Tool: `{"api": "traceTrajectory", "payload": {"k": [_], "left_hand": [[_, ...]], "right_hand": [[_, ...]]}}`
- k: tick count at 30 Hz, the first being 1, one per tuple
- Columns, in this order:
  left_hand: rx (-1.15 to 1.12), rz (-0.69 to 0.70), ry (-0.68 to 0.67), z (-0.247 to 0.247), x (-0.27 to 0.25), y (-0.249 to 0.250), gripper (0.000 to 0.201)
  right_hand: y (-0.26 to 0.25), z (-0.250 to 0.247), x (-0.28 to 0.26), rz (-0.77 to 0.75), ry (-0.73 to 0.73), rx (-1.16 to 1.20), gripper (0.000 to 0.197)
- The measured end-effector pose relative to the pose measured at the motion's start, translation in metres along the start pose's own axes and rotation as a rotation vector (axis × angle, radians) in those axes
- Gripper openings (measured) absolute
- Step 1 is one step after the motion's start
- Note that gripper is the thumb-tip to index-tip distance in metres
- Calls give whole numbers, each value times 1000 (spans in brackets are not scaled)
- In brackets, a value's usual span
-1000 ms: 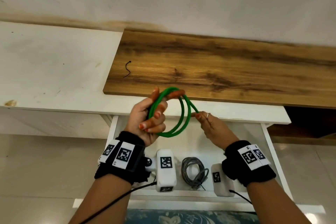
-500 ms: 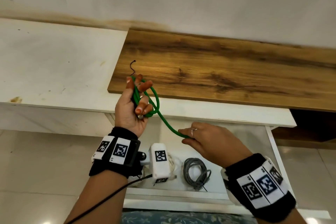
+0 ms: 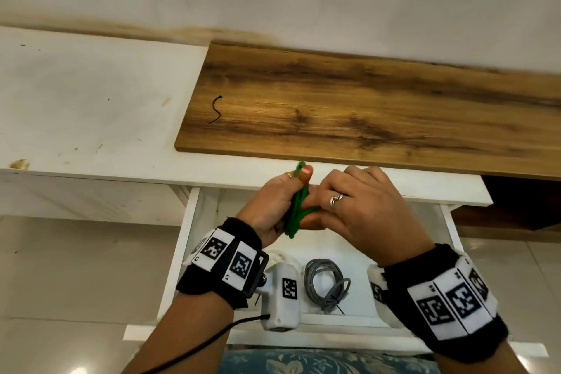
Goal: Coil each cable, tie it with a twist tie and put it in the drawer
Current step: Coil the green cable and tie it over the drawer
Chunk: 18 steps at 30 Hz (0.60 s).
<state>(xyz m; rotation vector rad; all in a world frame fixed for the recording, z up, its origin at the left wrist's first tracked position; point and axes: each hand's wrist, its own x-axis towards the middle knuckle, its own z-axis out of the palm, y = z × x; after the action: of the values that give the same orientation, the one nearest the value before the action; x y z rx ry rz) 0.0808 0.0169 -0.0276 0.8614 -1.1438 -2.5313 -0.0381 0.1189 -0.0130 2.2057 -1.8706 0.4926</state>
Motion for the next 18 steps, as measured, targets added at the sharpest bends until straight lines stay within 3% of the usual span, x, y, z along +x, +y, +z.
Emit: {"api": "traceTrajectory", "payload": {"k": [2, 4, 6, 9, 14, 18], "left_hand": [[112, -90, -64, 3, -2, -4, 31], [227, -150, -30, 3, -2, -7, 37], [291, -156, -4, 1, -1, -5, 51], [289, -171, -112, -3, -1, -2, 66], [222, -213, -254, -14, -5, 3, 58], [210, -190, -218, -12, -7, 7, 45]], "right_hand": [[8, 7, -2, 63, 4, 197, 25], [14, 16, -7, 144, 6, 444, 22], [19, 23, -9, 249, 9, 677, 16], [23, 29, -8, 354, -32, 873, 11], [21, 32, -9, 433, -153, 1119, 11], [23, 38, -8, 441, -62, 1067, 12]]}}
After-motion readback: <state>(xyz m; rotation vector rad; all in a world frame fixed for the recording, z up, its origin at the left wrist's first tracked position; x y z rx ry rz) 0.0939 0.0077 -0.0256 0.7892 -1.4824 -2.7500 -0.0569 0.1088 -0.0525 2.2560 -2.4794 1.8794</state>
